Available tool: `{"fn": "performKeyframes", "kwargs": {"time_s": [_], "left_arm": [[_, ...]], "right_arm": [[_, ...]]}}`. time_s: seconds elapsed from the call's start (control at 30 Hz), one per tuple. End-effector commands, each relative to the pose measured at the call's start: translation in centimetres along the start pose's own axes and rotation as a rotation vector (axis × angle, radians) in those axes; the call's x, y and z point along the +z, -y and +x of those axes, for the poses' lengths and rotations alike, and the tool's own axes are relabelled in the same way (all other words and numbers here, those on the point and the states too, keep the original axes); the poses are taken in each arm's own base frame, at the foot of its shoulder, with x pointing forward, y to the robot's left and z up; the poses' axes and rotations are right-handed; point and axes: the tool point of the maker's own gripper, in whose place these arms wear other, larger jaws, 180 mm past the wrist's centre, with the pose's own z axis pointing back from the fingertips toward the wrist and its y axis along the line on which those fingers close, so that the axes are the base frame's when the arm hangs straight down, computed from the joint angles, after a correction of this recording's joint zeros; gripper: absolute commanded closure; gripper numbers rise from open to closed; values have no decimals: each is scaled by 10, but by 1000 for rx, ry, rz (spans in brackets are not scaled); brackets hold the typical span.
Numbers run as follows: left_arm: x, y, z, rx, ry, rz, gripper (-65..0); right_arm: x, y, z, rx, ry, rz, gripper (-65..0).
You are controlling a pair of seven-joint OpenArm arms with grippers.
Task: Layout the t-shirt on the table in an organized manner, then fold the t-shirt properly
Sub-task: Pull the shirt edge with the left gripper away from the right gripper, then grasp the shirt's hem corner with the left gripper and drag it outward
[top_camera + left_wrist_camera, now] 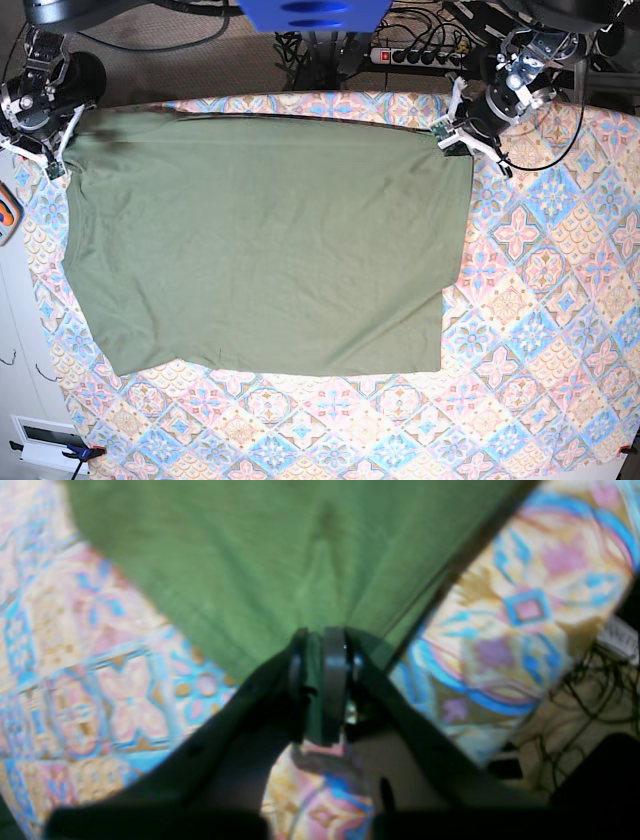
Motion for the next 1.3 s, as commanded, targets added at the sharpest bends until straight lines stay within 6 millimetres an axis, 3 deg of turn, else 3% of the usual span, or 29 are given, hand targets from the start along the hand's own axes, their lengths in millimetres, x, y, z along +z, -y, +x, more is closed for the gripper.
{"fn": "performKeyframes", "kwargs": {"time_s": [0.0, 0.07, 0.13, 0.27, 0.37, 0.43, 0.57, 0.63, 0.7, 0.8, 0.97, 1.1, 1.27], "left_arm": [[2, -1, 3, -22, 5, 7, 0], [1, 3, 3, -29, 3, -3, -6], [2, 2, 2, -29, 2, -1, -52], [3, -7, 4, -25, 8, 21, -227], [5, -34, 1, 19, 3, 99, -339], [6, -71, 13, 106, 54, 194, -374], [1, -129, 30, 244, 138, 325, -375], [-12, -150, 36, 291, 150, 359, -375], [-28, -175, 55, 329, 169, 386, -374], [-53, -196, 77, 369, 181, 384, -374], [-95, -239, 105, 460, 196, 372, -374], [-130, -258, 112, 556, 153, 330, -369], [-162, -263, 129, 633, 202, 288, -225]], "right_arm": [[5, 19, 1, 24, -10, -63, -132], [5, 24, 5, 28, -7, -82, -166], [5, 28, 12, 22, 10, -92, -209], [7, 31, 16, 13, 26, -103, -237], [15, 36, 31, 22, 74, -126, -235], [21, 41, 55, 3, 147, -150, -232], [26, 44, 81, -28, 217, -166, -232], [25, 39, 97, -25, 250, -154, -232], [25, 33, 115, -11, 286, -140, -232], [24, 25, 123, 5, 302, -122, -219], [22, 10, 131, 35, 313, -89, -121], [22, 8, 130, 40, 312, -84, -97], [29, 13, 135, 42, 333, -105, -97]]}}
